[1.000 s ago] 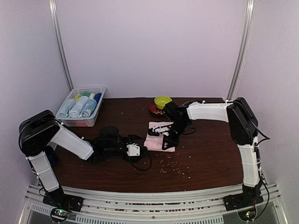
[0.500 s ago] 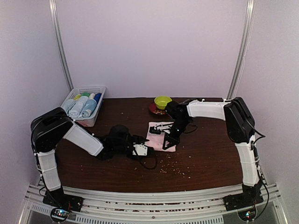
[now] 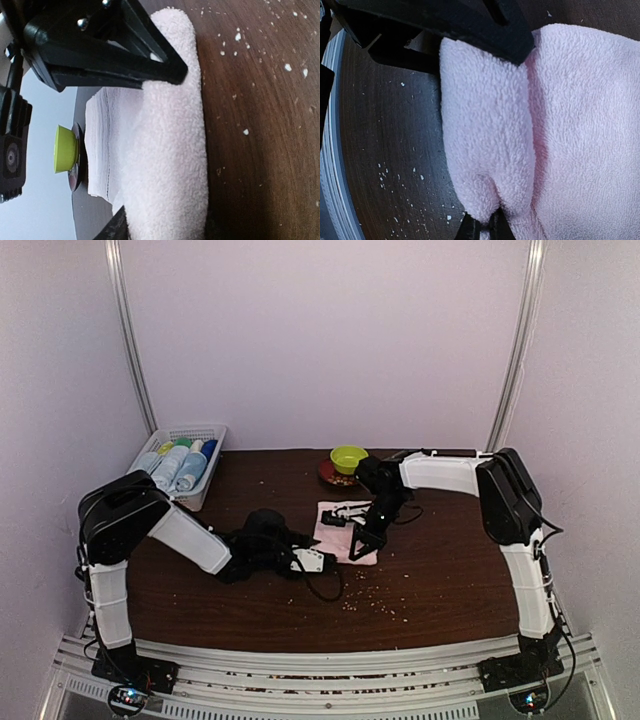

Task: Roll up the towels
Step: Roll the towel at the center of the board.

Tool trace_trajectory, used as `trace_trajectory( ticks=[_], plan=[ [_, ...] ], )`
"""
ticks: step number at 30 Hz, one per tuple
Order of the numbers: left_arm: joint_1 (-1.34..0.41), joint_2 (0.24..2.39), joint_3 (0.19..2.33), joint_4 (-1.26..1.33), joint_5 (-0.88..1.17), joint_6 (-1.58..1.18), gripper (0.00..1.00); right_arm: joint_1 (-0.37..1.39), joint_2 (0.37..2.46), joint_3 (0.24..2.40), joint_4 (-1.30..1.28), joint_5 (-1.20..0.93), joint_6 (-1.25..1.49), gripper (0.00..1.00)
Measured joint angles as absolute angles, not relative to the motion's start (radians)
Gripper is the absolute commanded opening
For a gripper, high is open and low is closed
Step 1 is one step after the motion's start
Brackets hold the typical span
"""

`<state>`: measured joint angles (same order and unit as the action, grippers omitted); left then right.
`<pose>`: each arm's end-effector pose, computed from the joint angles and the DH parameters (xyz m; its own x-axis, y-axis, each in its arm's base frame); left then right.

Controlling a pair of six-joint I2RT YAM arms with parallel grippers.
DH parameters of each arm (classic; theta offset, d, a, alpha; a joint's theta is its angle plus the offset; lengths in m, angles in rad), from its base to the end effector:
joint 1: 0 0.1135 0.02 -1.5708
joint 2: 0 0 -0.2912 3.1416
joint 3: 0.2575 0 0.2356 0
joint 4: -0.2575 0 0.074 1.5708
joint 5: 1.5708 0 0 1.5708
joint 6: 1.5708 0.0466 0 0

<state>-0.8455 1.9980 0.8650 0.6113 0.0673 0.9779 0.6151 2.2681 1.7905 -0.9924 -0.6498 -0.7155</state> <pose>0.2604 -0.2984 0.1376 0.4665 0.7211 -0.5122 0.7130 0.0362 0.7003 0.3497 0.2816 0.1747 -0.2793 -0.8368 -0.4708 -0.9173 0.0877 0.3883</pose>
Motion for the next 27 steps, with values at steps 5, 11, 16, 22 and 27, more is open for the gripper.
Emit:
trace_trajectory(
  ticks=[5, 11, 16, 22, 27],
  plan=[
    [-0.853, 2.010, 0.879, 0.588, 0.056, 0.981, 0.06, 0.610, 2.282, 1.810, -1.014, -0.663, -0.730, 0.00],
    [-0.868, 2.013, 0.897, 0.536, 0.049, 0.993, 0.00, 0.604, 2.284, 1.811, -1.022, -0.671, -0.736, 0.00],
    [-0.872, 2.013, 0.953, 0.434, 0.054, 0.974, 0.00, 0.596, 2.280, 1.808, -1.025, -0.671, -0.735, 0.11],
    [-0.873, 2.008, 1.011, 0.304, 0.106, 0.915, 0.00, 0.595, 2.179, 1.681, -0.948, -0.627, -0.706, 0.30],
    [-0.868, 1.986, 1.026, 0.203, 0.191, 0.849, 0.00, 0.595, 2.020, 1.520, -0.844, -0.546, -0.665, 0.74]
  ],
)
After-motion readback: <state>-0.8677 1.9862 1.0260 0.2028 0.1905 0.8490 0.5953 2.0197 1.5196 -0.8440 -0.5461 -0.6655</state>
